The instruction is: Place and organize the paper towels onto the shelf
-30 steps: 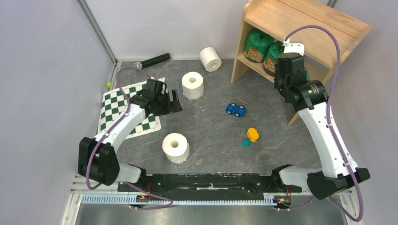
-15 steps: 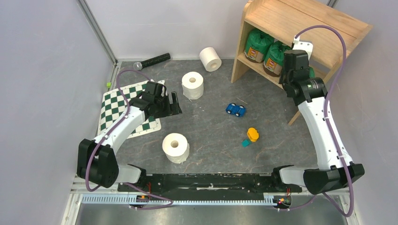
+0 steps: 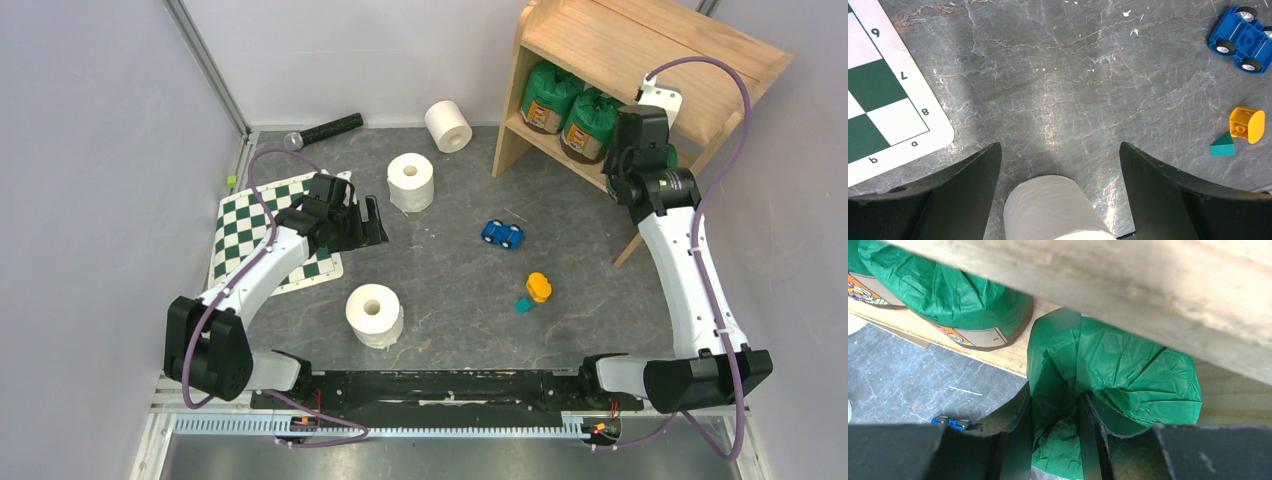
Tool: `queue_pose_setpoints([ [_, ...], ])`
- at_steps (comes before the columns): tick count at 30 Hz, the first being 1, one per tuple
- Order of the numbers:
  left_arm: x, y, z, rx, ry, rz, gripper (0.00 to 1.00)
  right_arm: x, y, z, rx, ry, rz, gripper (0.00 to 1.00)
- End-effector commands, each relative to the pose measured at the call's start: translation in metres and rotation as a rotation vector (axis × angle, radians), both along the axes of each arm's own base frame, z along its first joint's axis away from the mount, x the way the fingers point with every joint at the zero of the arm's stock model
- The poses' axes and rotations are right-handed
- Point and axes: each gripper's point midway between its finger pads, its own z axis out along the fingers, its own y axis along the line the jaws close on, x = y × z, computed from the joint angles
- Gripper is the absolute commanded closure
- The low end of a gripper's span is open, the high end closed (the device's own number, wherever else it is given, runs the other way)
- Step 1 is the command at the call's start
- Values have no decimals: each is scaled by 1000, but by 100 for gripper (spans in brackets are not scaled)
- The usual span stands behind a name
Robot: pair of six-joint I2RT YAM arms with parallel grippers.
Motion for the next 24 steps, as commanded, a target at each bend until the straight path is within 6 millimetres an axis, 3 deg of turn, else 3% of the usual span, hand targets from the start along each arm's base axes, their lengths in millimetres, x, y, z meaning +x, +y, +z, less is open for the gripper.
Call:
queue_pose_setpoints([
  [1, 3, -3, 14, -13, -46, -36, 7, 17, -5, 26, 30, -142, -31, 81],
  [10, 2, -3, 13, -6, -39, -42, 7, 31, -8, 35, 41, -203, -37, 72],
  [24, 2, -3, 16, -5, -39, -51, 7, 40, -9, 54, 39, -296, -38, 44],
])
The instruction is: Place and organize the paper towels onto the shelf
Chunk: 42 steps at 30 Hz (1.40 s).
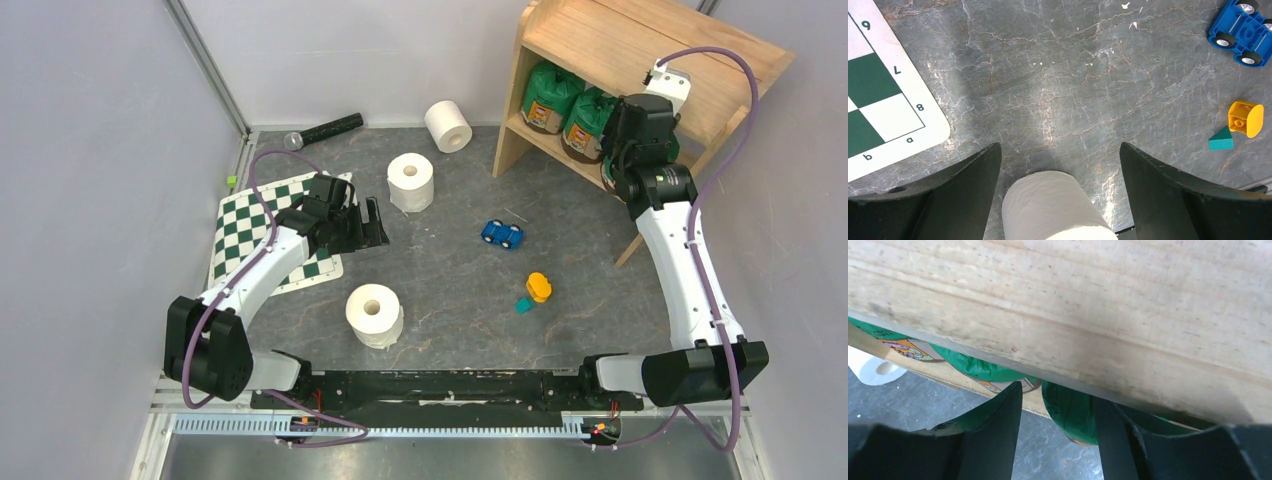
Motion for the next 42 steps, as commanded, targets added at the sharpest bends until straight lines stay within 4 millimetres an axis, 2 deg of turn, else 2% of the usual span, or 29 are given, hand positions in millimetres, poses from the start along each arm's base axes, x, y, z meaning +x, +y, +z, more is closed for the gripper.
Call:
queue_pose_setpoints([
  [1, 7, -2, 17, 1, -58, -40, 7, 8, -5, 32, 5, -133, -20, 43],
  [7, 5, 1, 18, 6, -61, -37, 7, 4, 3, 47, 21, -190, 37, 34],
  [11, 5, 2, 20, 8, -64, -32, 7, -10, 14, 63, 8, -237, 127, 25],
  [14, 5, 3, 22, 9, -71, -26, 7, -22, 27, 67, -21, -251, 230, 15],
  [15, 5, 3, 22, 10, -71, -26, 7, -27, 31, 68, -35, -254, 265, 6],
  [16, 5, 3, 22, 10, -71, -25, 7, -31, 37, 66, -45, -250, 311, 2],
  [20, 7, 3, 26, 6, -78, -15, 7, -48, 54, 51, -67, -228, 433, 2],
  [27, 7, 4, 35, 0, -92, -8, 7, -62, 66, -7, -1, -66, 494, 2],
  [30, 6, 5, 39, 5, -96, -6, 7, -64, 66, -24, 45, 10, 476, 2],
  [34, 5, 5, 41, -1, -99, -10, 6, -62, 55, -41, 45, 90, 417, 2],
  [42, 5, 5, 41, 4, -98, -12, 6, -40, 48, -48, 41, 101, 389, 2],
])
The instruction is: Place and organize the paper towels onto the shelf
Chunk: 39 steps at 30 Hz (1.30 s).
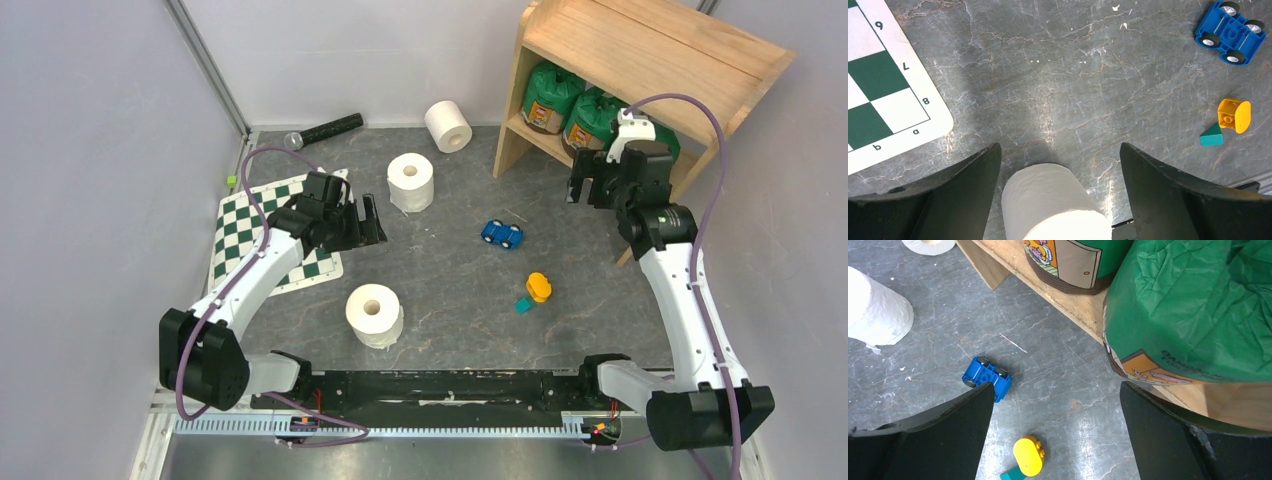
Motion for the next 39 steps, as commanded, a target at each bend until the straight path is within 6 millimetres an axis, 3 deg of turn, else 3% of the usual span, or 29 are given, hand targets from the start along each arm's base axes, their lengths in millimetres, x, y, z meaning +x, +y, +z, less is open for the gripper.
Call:
queue_pose_setpoints([
  [1, 9, 2, 21, 11, -74, -15, 6, 13, -6, 17, -2, -57, -30, 2],
  [14, 7, 5, 20, 20, -73, -13, 6, 43, -27, 16, -28, -91, -95, 2],
  [21, 8, 5, 20, 21, -73, -14, 6, 51, -23, 21, -16, -112, -75, 2],
  [29, 9, 8, 27, 37, -77, -10, 6, 30, 15, 43, 17, -194, 161, 2],
  [36, -15, 20, 26, 71, -22, 6, 6, -20, 73, 62, 148, -421, 474, 2],
  [39, -32, 25, 22, 83, 16, 6, 5, -37, 89, 41, 256, -482, 528, 2],
])
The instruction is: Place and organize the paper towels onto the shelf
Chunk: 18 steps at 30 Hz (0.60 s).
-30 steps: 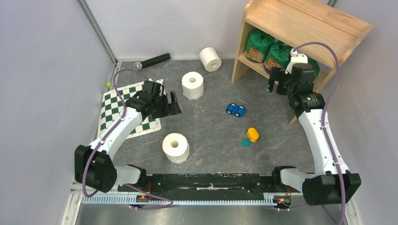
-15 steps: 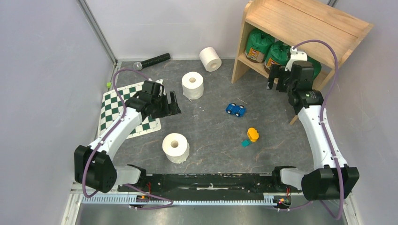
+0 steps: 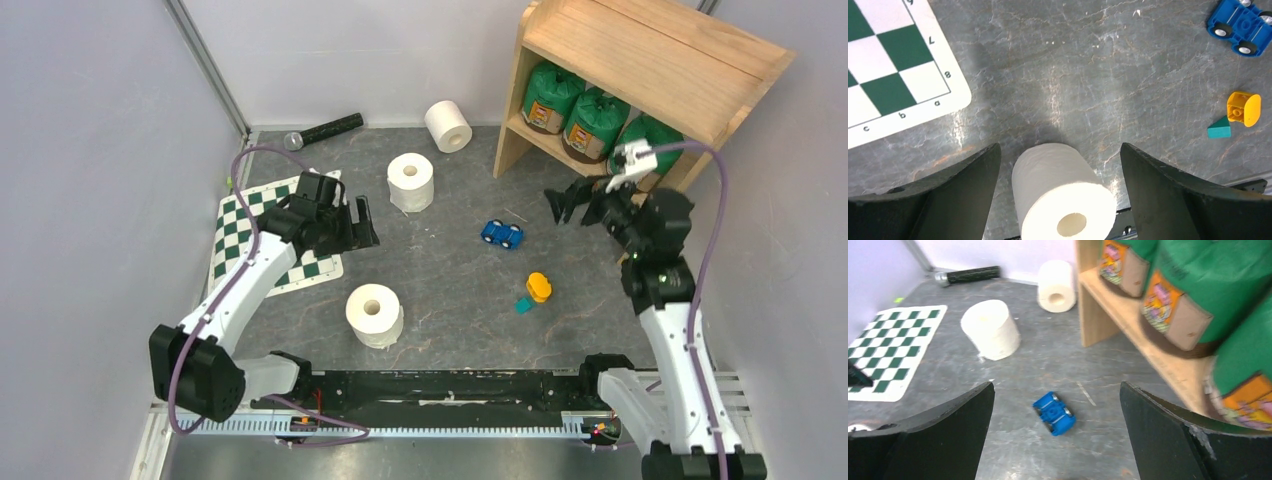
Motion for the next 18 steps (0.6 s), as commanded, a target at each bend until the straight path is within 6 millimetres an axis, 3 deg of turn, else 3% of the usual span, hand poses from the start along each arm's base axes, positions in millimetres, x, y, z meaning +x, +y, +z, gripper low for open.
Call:
queue_pose_setpoints([
  [1, -25, 15, 7, 48, 15, -20, 5, -23, 39, -8, 138, -111, 207, 2],
  [5, -55, 24, -3, 67, 95, -12, 5, -45, 65, -35, 127, -72, 357, 2],
  [12, -108, 24, -27, 34, 239, -5, 8, -58, 81, -74, 108, -15, 414, 2],
  [18, -124, 21, -37, 46, 286, -12, 11, -56, 85, -101, 70, 56, 423, 3],
])
